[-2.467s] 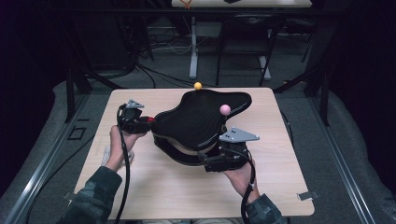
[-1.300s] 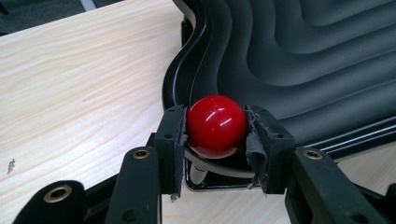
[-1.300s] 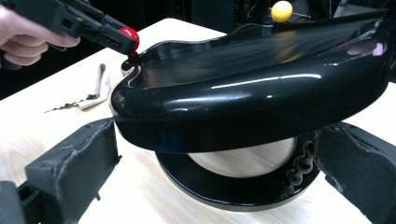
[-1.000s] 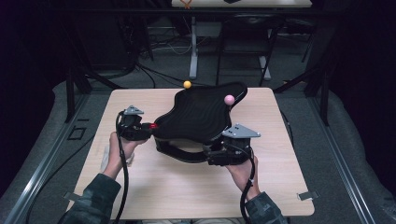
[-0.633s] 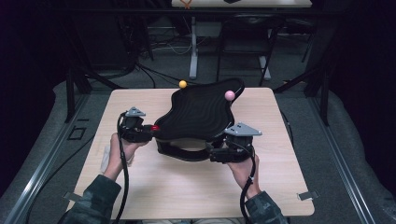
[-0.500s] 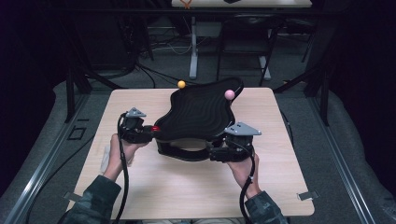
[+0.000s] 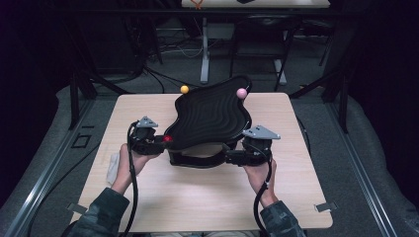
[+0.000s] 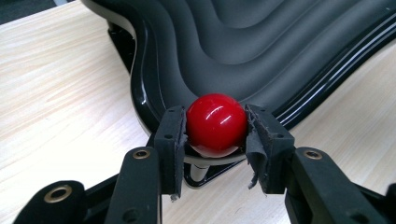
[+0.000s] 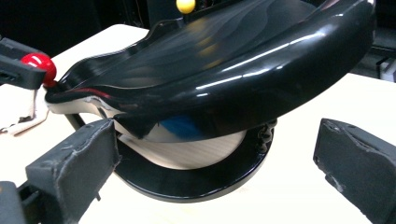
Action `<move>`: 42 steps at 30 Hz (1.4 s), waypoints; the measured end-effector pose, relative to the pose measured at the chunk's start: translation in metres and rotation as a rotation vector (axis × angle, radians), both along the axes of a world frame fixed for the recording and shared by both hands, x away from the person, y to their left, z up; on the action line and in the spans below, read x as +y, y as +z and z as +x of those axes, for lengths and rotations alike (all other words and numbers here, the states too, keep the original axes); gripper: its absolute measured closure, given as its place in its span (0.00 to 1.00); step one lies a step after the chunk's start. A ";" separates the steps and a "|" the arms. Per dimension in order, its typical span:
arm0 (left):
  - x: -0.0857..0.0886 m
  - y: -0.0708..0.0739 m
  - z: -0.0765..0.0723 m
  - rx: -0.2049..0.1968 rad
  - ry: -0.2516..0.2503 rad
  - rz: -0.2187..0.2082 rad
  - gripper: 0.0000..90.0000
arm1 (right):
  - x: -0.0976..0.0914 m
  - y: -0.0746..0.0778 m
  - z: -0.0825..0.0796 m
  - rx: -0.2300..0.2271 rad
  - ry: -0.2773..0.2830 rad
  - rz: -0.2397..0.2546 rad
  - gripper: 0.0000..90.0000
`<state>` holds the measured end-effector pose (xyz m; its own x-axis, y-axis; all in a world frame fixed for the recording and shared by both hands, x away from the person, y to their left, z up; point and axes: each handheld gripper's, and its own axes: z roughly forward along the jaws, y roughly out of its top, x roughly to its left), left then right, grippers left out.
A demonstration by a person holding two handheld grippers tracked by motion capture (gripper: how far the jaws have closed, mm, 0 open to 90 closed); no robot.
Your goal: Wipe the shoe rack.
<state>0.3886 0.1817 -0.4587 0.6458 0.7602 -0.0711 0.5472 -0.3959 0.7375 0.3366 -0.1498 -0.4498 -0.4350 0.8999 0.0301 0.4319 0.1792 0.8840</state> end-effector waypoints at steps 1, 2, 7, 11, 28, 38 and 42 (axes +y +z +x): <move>0.000 0.000 -0.001 0.001 -0.001 -0.002 0.67 | 0.000 0.000 0.001 0.004 -0.005 0.003 0.00; -0.001 0.000 -0.002 0.001 -0.003 0.000 0.67 | 0.000 0.000 0.002 0.003 -0.007 0.003 0.00; -0.004 0.000 -0.006 0.001 -0.013 -0.004 0.67 | 0.001 -0.001 0.007 0.002 -0.022 0.006 0.00; -0.006 -0.001 -0.008 0.001 -0.025 -0.012 0.67 | 0.001 0.000 0.011 -0.006 -0.027 0.018 0.00; -0.015 -0.002 -0.014 0.000 -0.048 -0.022 0.67 | 0.001 -0.004 0.018 -0.002 -0.064 0.016 0.00; -0.026 -0.003 -0.017 -0.005 -0.065 -0.025 0.67 | -0.003 -0.008 0.022 0.009 -0.079 0.008 0.00; -0.029 -0.003 -0.018 -0.005 -0.071 -0.024 0.67 | -0.005 -0.008 0.023 0.006 -0.091 0.007 0.00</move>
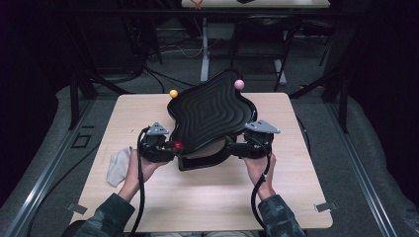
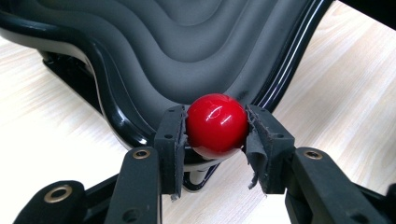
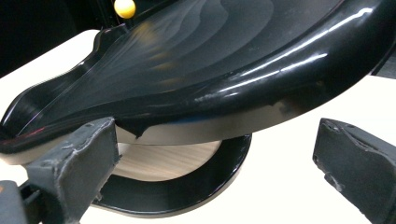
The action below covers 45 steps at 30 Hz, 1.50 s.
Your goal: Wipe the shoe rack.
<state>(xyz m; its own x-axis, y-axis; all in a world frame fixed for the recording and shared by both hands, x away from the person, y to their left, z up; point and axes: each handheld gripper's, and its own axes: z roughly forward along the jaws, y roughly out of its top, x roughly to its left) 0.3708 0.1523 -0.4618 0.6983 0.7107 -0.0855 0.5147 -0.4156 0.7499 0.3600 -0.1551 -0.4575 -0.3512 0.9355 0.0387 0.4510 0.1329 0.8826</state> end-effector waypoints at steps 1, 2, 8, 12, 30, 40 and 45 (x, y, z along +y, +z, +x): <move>-0.002 0.000 0.000 0.001 -0.003 -0.001 0.67 | -0.002 0.000 0.001 0.003 -0.004 0.006 0.00; -0.002 0.000 0.000 0.001 -0.003 -0.001 0.67 | -0.002 0.000 0.001 0.003 -0.004 0.006 0.00; -0.008 0.000 -0.001 -0.003 -0.015 0.001 0.67 | 0.003 -0.004 0.006 0.007 -0.003 0.000 0.00; -0.014 0.000 -0.002 -0.002 -0.025 0.004 0.67 | 0.004 -0.007 0.010 0.011 -0.012 0.003 0.00; -0.036 -0.001 -0.002 0.002 -0.055 -0.008 0.67 | -0.004 -0.017 0.026 0.050 -0.048 -0.012 0.00; -0.053 -0.003 -0.004 0.000 -0.090 -0.016 0.67 | -0.014 -0.026 0.024 0.080 -0.052 0.019 0.00; -0.063 -0.003 -0.003 -0.001 -0.103 -0.017 0.67 | -0.020 -0.028 0.019 0.086 -0.052 0.016 0.00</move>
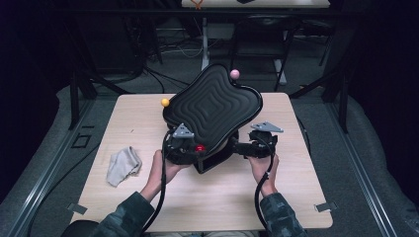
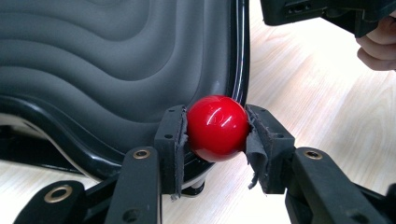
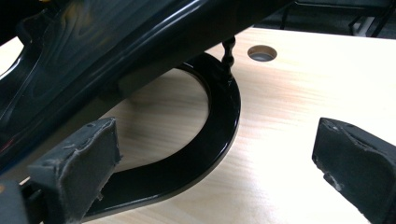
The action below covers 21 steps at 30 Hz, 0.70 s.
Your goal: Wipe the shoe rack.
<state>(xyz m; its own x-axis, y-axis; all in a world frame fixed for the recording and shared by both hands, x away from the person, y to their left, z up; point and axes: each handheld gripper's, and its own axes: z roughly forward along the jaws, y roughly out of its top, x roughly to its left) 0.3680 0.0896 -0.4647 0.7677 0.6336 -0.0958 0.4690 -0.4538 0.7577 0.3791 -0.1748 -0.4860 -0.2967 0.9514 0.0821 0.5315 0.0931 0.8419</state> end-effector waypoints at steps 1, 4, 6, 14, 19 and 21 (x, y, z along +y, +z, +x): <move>-0.002 0.000 0.000 -0.002 -0.003 0.002 0.67 | -0.001 0.000 -0.001 0.005 0.003 0.001 0.00; -0.008 -0.001 0.001 -0.001 -0.009 -0.005 0.67 | -0.005 0.001 -0.003 0.001 -0.004 0.004 0.00; -0.013 -0.001 0.002 -0.003 -0.013 -0.012 0.67 | -0.007 0.001 -0.005 0.004 0.000 0.003 0.00; -0.027 -0.005 0.008 -0.017 -0.040 -0.048 0.66 | -0.009 0.003 -0.012 0.016 0.029 0.016 0.00; -0.016 -0.003 0.008 -0.041 -0.056 -0.055 0.51 | -0.006 0.005 -0.017 0.019 0.059 0.017 0.00; 0.000 0.002 0.006 -0.063 -0.039 -0.060 0.45 | -0.003 0.007 -0.020 0.019 0.076 0.015 0.00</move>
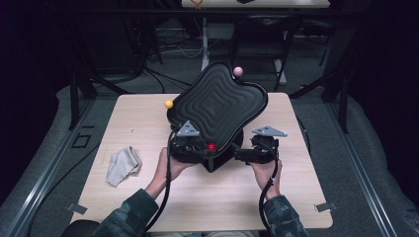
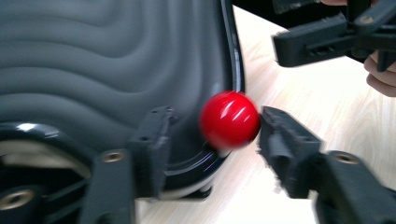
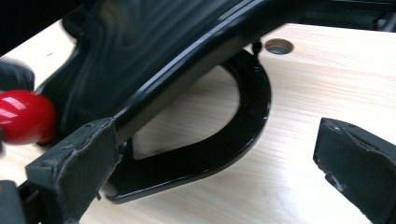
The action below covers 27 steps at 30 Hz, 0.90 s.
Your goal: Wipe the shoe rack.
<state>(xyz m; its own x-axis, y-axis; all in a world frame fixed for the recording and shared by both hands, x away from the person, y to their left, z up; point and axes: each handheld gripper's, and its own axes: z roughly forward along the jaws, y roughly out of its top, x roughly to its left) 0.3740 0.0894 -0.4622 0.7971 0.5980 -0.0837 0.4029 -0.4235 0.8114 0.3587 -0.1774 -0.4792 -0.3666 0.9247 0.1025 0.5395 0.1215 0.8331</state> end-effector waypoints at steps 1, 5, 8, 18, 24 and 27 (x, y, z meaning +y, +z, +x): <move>0.014 0.004 0.000 -0.006 0.018 0.000 0.39 | 0.005 0.002 -0.003 -0.006 0.016 -0.001 0.00; 0.053 0.007 0.003 -0.007 0.103 -0.003 0.29 | 0.015 0.010 -0.013 -0.019 0.049 -0.001 0.00; 0.084 0.004 0.009 0.008 0.187 -0.001 0.22 | 0.024 0.016 -0.020 -0.037 0.069 -0.014 0.00; 0.133 -0.013 0.034 0.074 0.356 0.022 0.17 | 0.071 0.020 -0.019 -0.034 0.211 -0.024 0.26; 0.139 -0.016 0.040 0.080 0.385 0.021 0.17 | 0.088 0.014 -0.012 -0.014 0.189 -0.083 0.48; 0.140 -0.016 0.042 0.073 0.399 0.020 0.18 | 0.091 0.009 -0.008 0.000 0.215 -0.072 0.61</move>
<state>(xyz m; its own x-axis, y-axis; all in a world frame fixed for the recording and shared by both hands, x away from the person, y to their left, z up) 0.4161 0.2291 -0.4787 0.4949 0.8611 -0.1165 0.5950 -0.2381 0.7676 0.3508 -0.0862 -0.4707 -0.5564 0.8300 0.0390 0.4944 0.2930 0.8184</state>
